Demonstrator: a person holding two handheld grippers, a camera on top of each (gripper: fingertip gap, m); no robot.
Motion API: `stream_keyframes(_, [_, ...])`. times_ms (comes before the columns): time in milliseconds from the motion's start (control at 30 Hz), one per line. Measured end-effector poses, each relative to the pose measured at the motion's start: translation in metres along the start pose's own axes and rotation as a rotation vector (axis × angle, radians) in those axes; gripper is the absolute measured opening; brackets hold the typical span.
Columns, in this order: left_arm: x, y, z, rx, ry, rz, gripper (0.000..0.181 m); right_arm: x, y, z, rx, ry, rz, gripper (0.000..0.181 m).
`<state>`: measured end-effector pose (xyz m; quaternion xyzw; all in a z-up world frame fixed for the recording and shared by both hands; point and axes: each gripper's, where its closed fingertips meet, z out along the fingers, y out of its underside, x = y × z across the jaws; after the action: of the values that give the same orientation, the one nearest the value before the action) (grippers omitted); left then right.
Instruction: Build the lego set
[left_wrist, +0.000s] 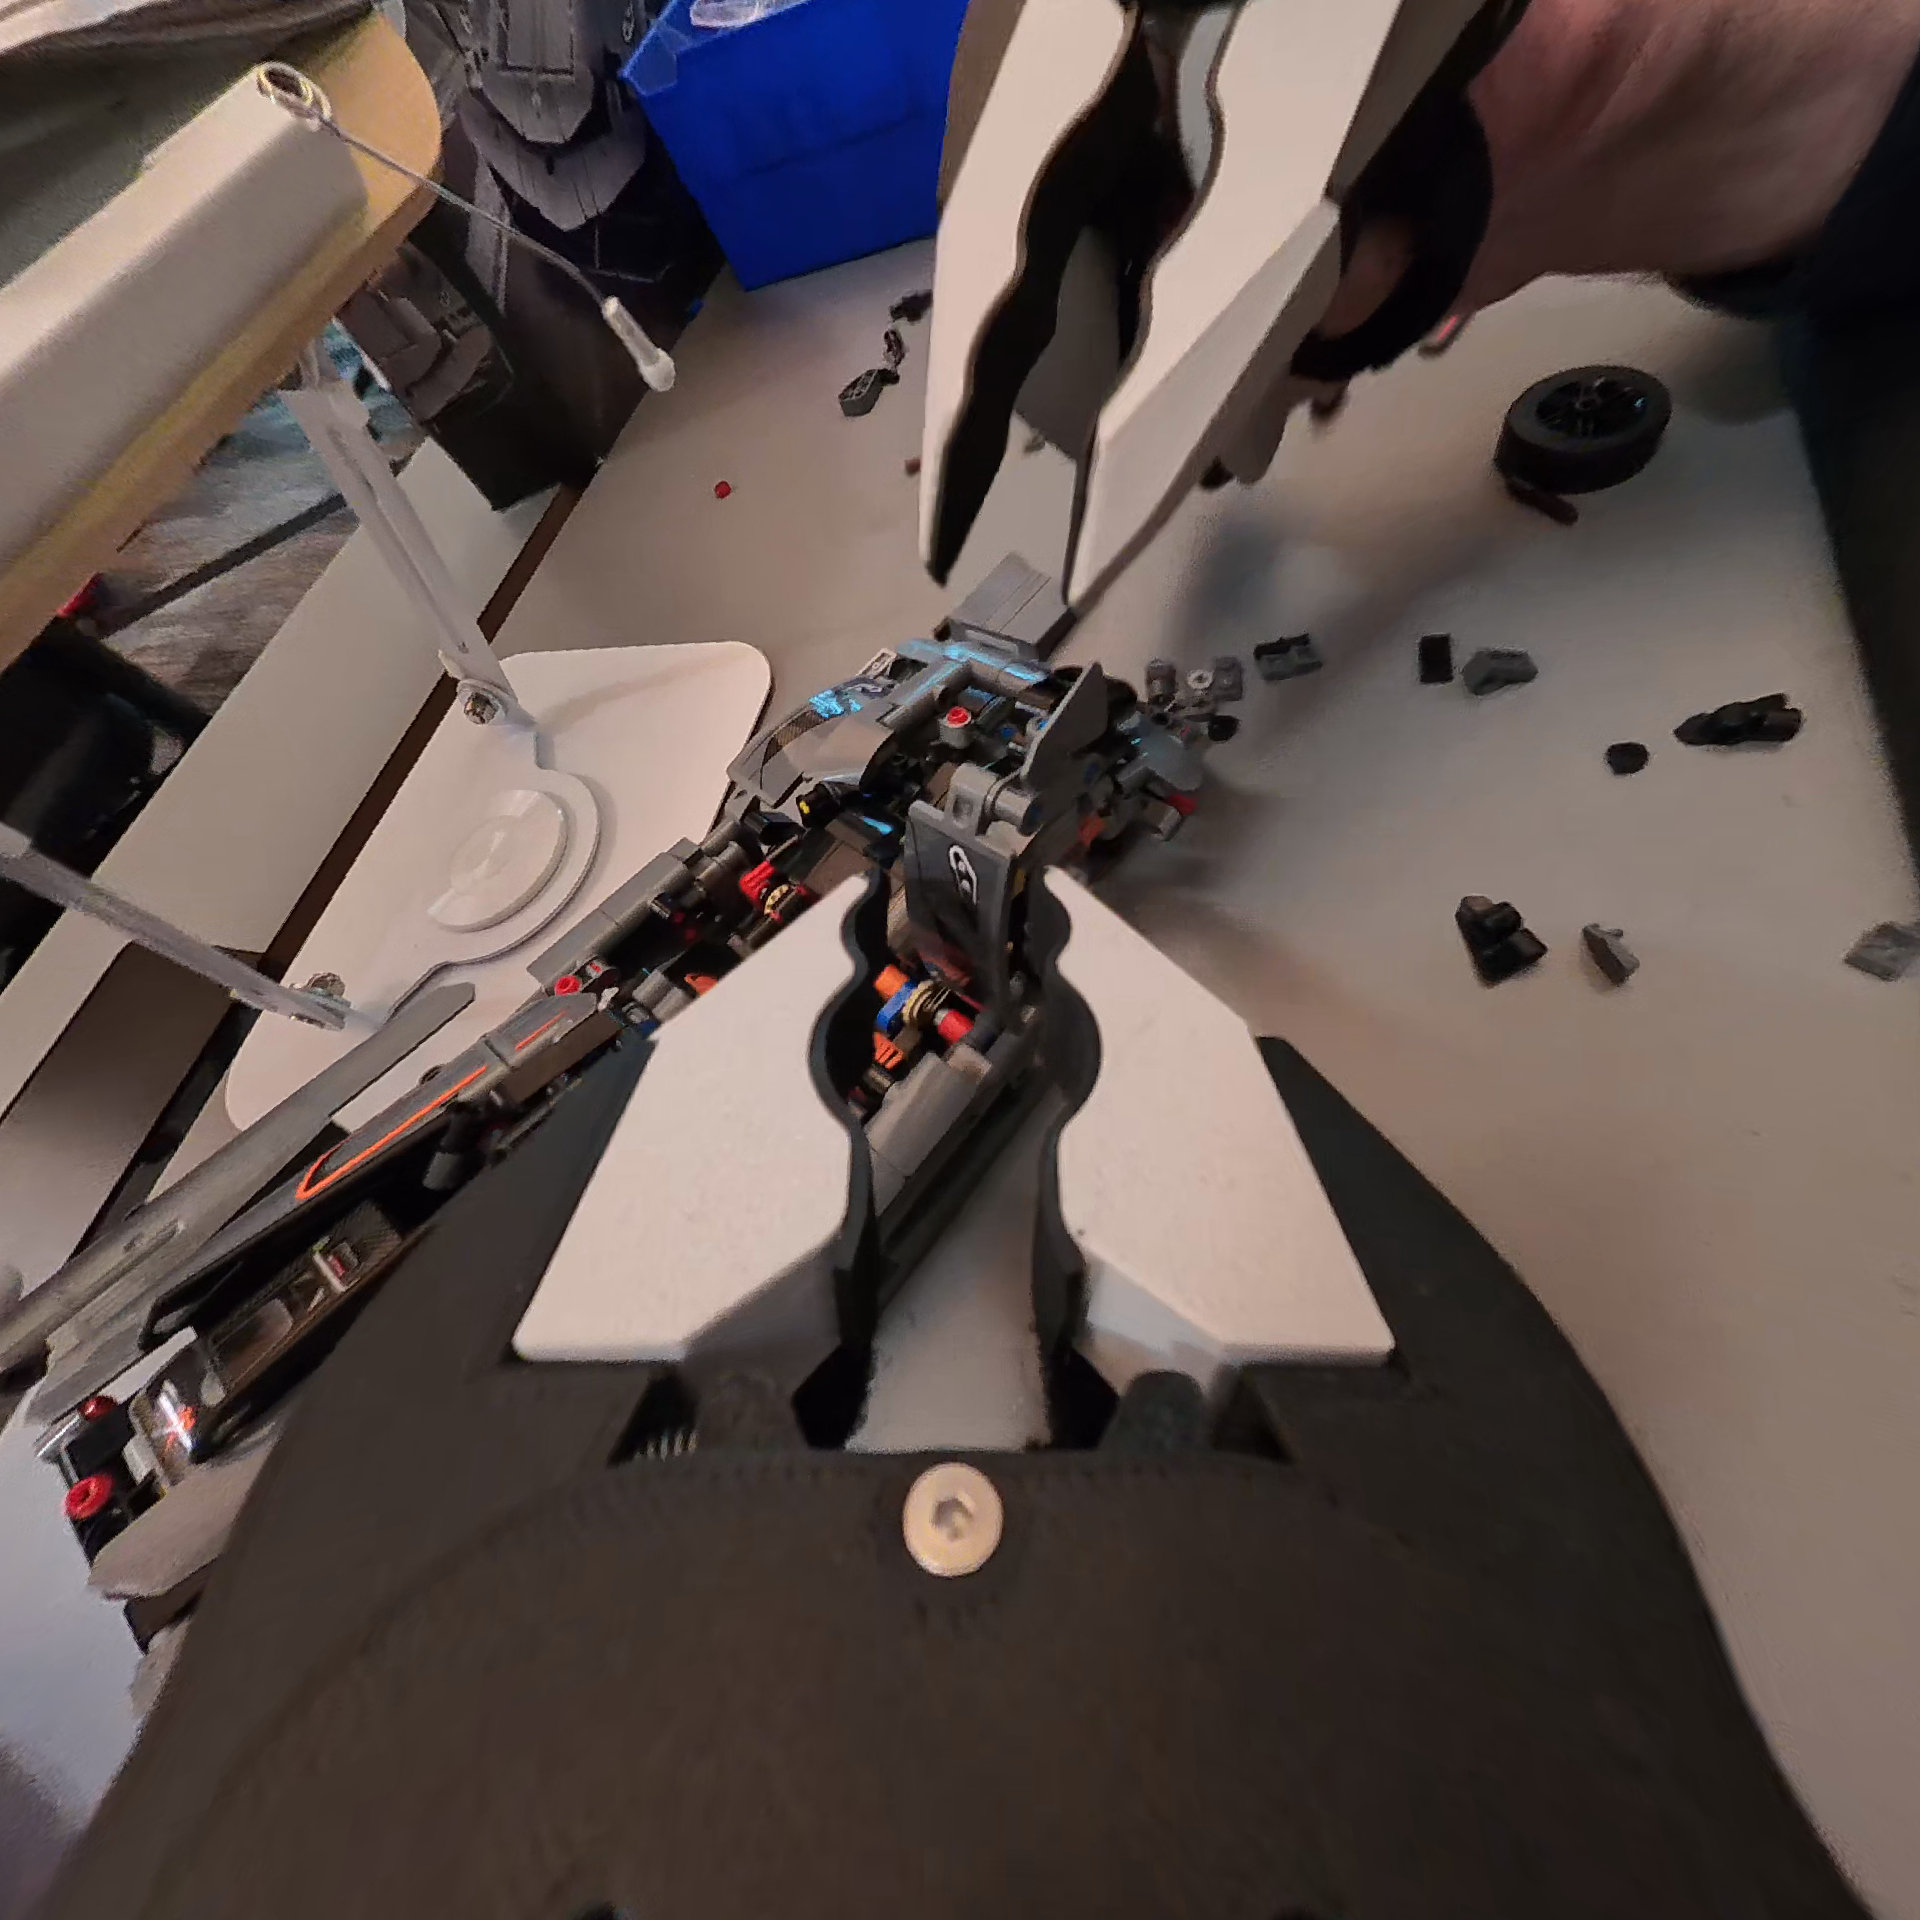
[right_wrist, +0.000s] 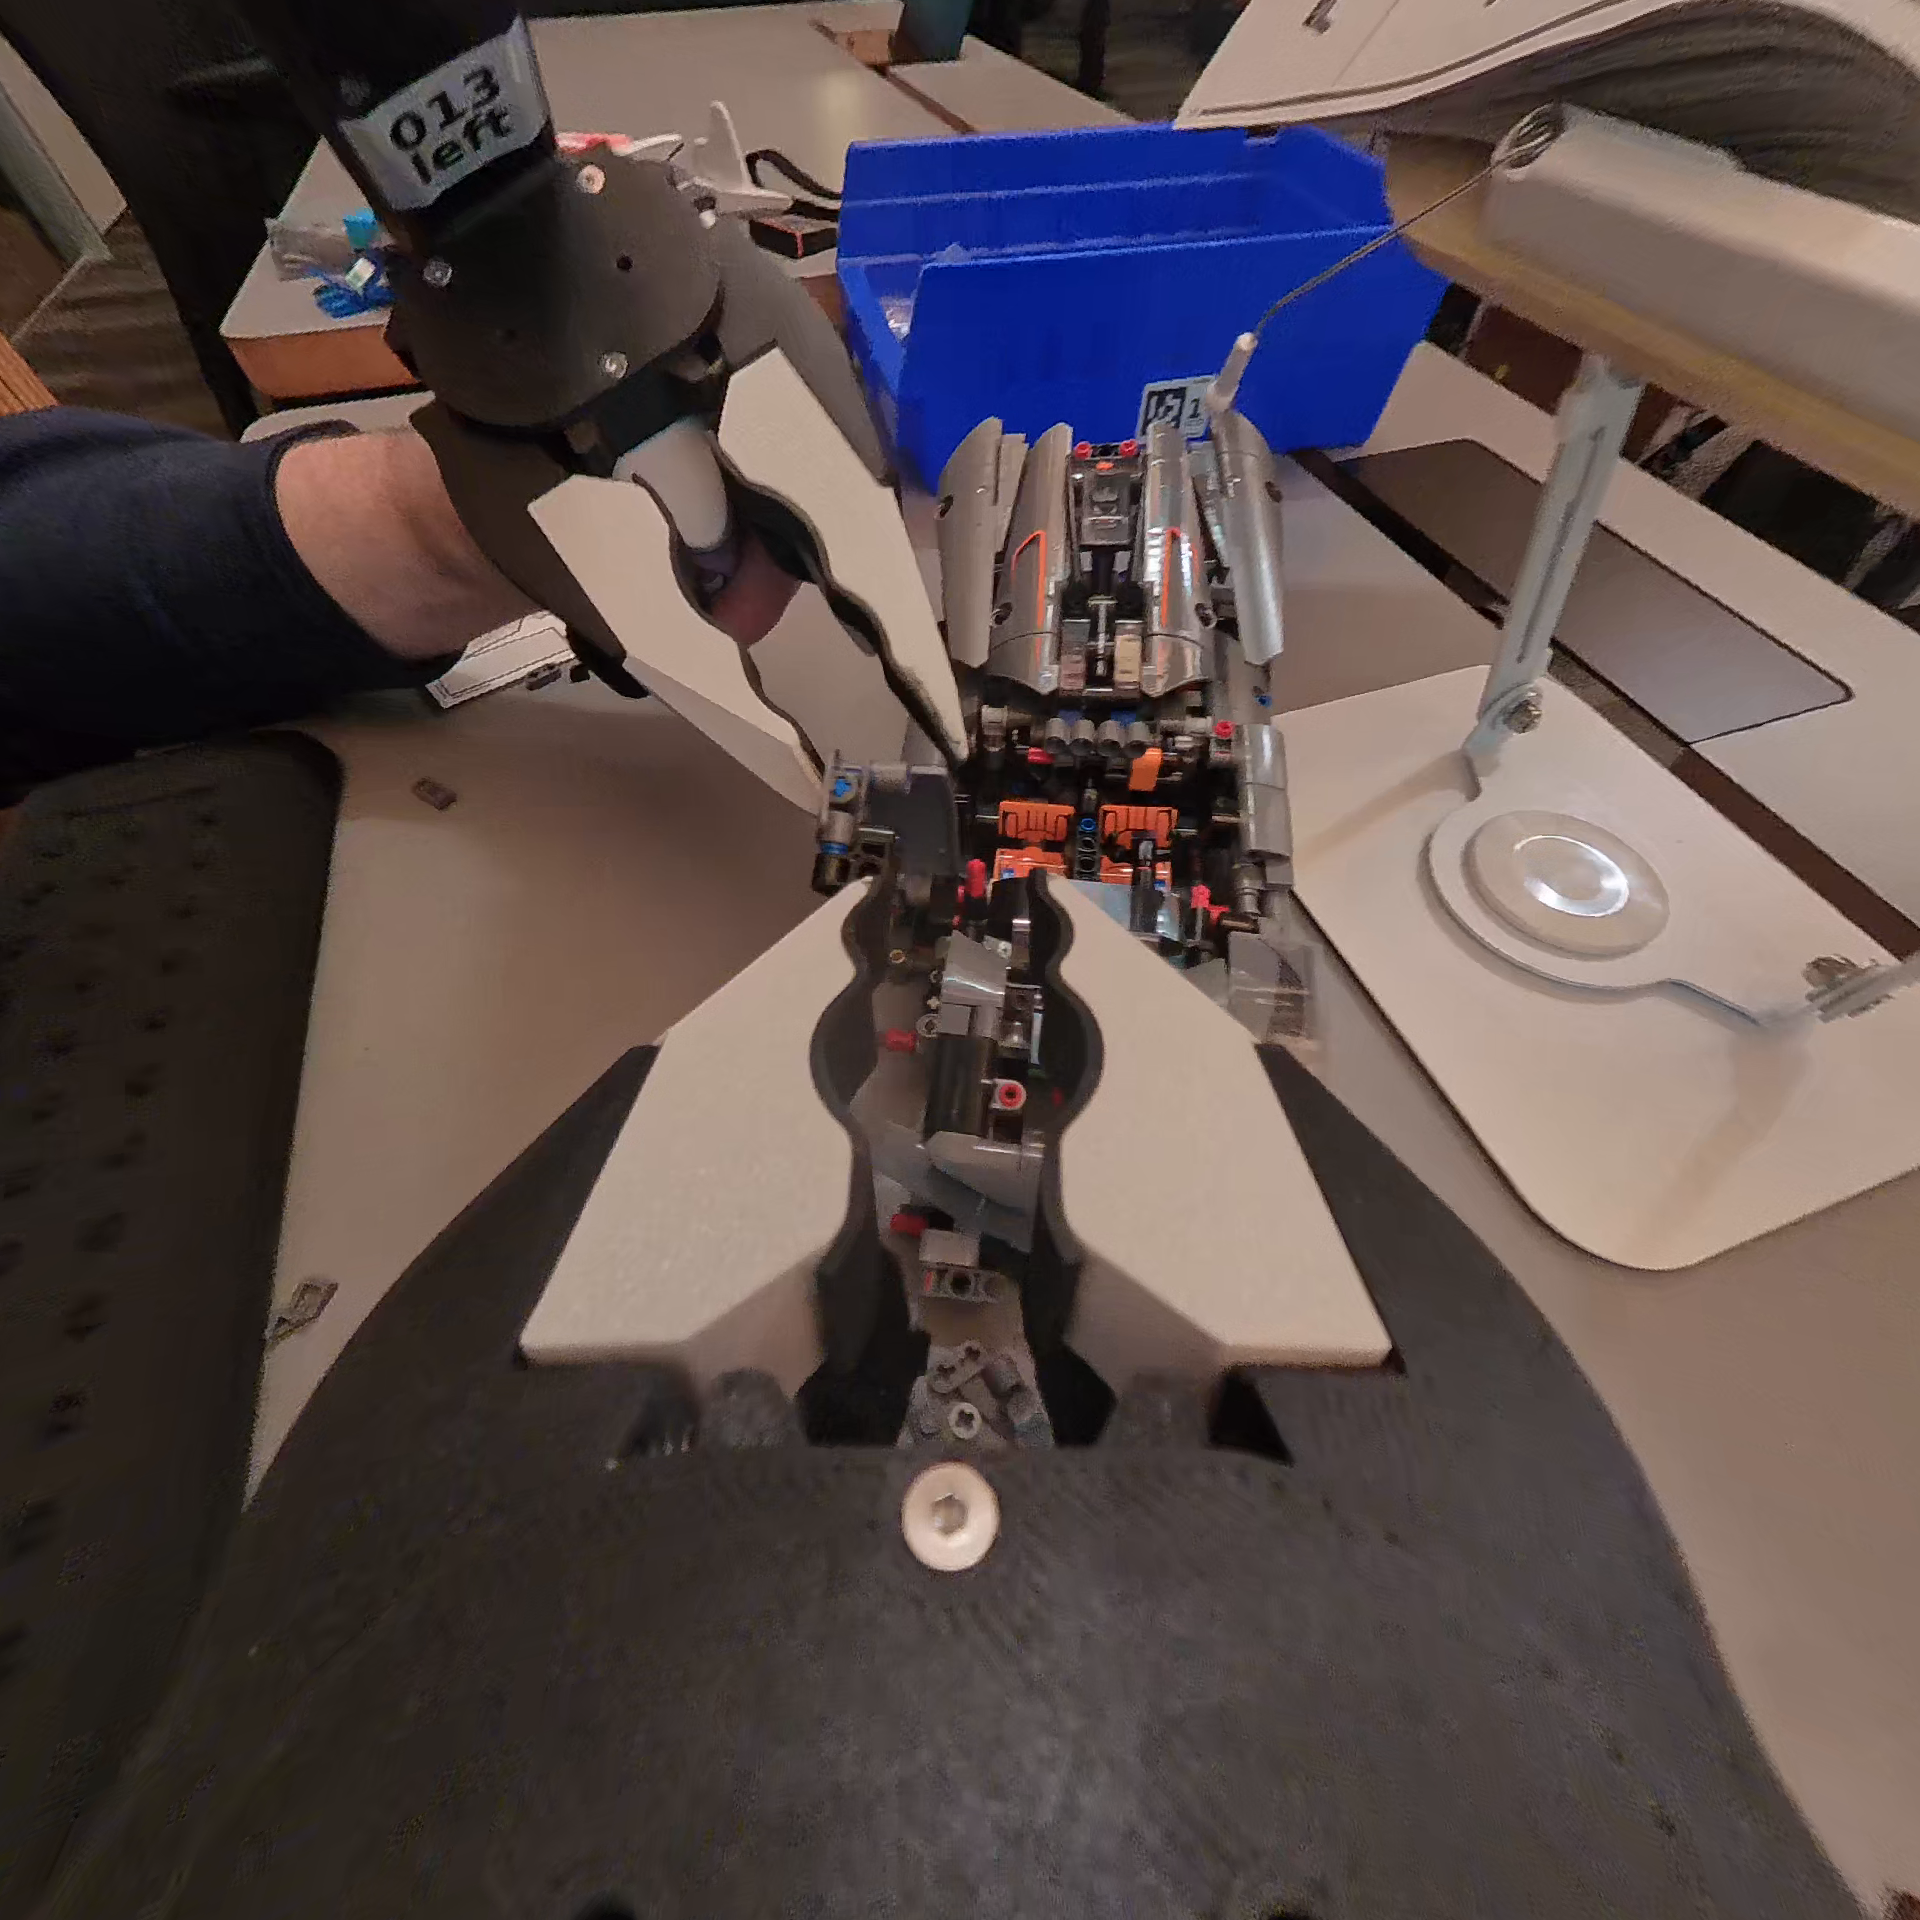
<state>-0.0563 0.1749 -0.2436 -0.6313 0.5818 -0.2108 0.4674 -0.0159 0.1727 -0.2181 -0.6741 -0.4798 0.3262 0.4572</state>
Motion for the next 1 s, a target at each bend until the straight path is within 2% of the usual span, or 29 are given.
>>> stream_keyframes(367, [0.001, 0.008, 0.009, -0.032, -0.016, 0.005, 0.016, 0.025, 0.002, -0.016, 0.025, 0.101, 0.004, 0.021])
stream_keyframes(1000, [0.006, 0.008, 0.006, -0.045, -0.013, 0.08, 0.017, 0.035, 0.007, -0.022, 0.014, 0.135, 0.007, 0.019])
